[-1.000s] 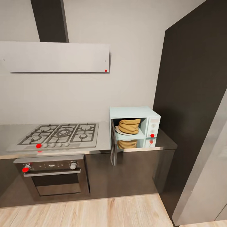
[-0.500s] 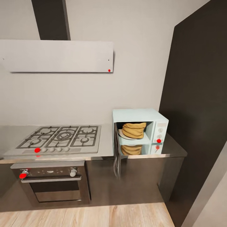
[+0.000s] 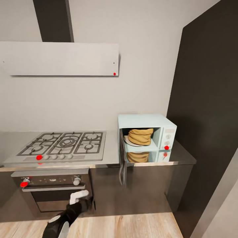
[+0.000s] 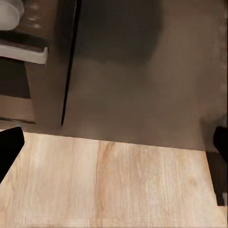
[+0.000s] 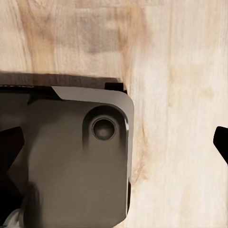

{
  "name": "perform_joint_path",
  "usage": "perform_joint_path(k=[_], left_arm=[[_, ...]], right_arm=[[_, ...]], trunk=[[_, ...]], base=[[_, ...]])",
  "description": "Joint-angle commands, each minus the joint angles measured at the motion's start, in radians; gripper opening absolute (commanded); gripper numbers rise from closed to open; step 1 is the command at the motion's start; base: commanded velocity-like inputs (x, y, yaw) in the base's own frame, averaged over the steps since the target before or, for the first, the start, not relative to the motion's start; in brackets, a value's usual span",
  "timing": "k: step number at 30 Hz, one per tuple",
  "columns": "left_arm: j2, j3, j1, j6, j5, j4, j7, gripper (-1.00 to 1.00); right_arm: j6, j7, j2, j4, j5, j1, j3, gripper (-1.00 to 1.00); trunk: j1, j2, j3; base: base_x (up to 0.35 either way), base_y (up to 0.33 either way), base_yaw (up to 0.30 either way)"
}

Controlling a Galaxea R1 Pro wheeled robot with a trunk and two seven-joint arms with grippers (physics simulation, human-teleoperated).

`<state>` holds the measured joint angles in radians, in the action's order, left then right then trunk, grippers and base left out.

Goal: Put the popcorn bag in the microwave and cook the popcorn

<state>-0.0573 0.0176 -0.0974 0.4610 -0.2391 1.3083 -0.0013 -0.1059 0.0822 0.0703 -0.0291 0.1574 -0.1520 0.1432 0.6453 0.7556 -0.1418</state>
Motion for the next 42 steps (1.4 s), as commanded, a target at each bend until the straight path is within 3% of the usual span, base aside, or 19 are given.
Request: perform_joint_path(k=[1,5,6,7,9,11,15,16,27,31,40,42], left_arm=[[-0.004,0.002,-0.031,0.01,-0.007,0.007,0.0,1.0],[-0.014,0.001,-0.147,0.017,-0.008,0.016,0.0,1.0],[-0.019,0.001,-0.202,0.018,-0.012,0.016,-0.006,1.0],[-0.019,0.0,-0.213,0.018,-0.014,0.016,-0.009,1.0],[-0.022,-0.001,-0.262,0.017,-0.038,0.018,-0.048,1.0],[-0.022,-0.002,-0.276,0.017,-0.051,0.02,-0.112,1.0],[-0.02,-0.004,-0.282,0.017,-0.053,0.015,-0.236,1.0],[-0.021,-0.006,-0.283,0.014,-0.052,0.013,-0.243,1.0],[-0.022,-0.01,-0.283,0.002,-0.048,0.014,-0.256,1.0],[-0.019,-0.01,-0.283,0.004,-0.048,0.019,-0.257,1.0],[-0.022,-0.011,-0.283,0.003,-0.047,0.021,-0.257,1.0],[-0.023,-0.029,-0.283,0.002,-0.047,0.023,-0.259,1.0]], right_arm=[[-0.006,0.002,0.002,-0.003,0.01,-0.001,0.009,1.0],[-0.007,0.002,0.003,-0.003,0.012,-0.001,0.009,1.0],[-0.009,0.002,0.004,-0.003,0.012,-0.001,0.01,1.0],[-0.01,0.001,0.004,-0.003,0.012,-0.001,0.01,1.0],[-0.012,0.001,0.005,-0.003,0.011,-0.001,0.01,1.0],[-0.012,0.001,0.005,-0.003,0.011,-0.001,0.01,1.0],[-0.012,0.001,0.005,-0.003,0.012,-0.001,0.01,1.0],[-0.012,0.001,0.004,-0.003,0.012,-0.001,0.01,1.0],[-0.018,0.001,-0.006,-0.002,0.003,-0.001,0.02,1.0],[-0.035,0.001,-0.005,-0.002,-0.018,-0.001,0.022,1.0],[-0.038,0.001,-0.004,-0.002,-0.022,-0.001,0.021,1.0],[-0.038,0.001,-0.003,-0.002,-0.022,-0.001,0.021,1.0]], trunk=[[0.0,0.001,-0.002],[0.0,0.001,-0.002],[0.0,0.001,-0.002],[0.0,0.001,-0.002],[0.0,0.001,-0.002],[0.0,0.001,-0.002],[0.0,0.001,-0.002],[0.0,0.001,-0.002],[0.0,0.001,-0.002],[0.0,0.001,-0.002],[0.0,0.001,-0.002],[0.0,0.001,-0.002]], base=[[0.0,0.0,0.0],[0.0,0.0,0.0],[0.0,0.0,0.0],[0.0,0.0,0.0],[0.0,0.0,0.0],[0.0,0.0,0.0],[0.0,0.0,0.0],[0.0,0.0,0.0],[0.0,0.0,-0.012],[0.0,0.0,-0.194],[0.0,0.0,-0.239],[0.0,0.0,-0.242]])
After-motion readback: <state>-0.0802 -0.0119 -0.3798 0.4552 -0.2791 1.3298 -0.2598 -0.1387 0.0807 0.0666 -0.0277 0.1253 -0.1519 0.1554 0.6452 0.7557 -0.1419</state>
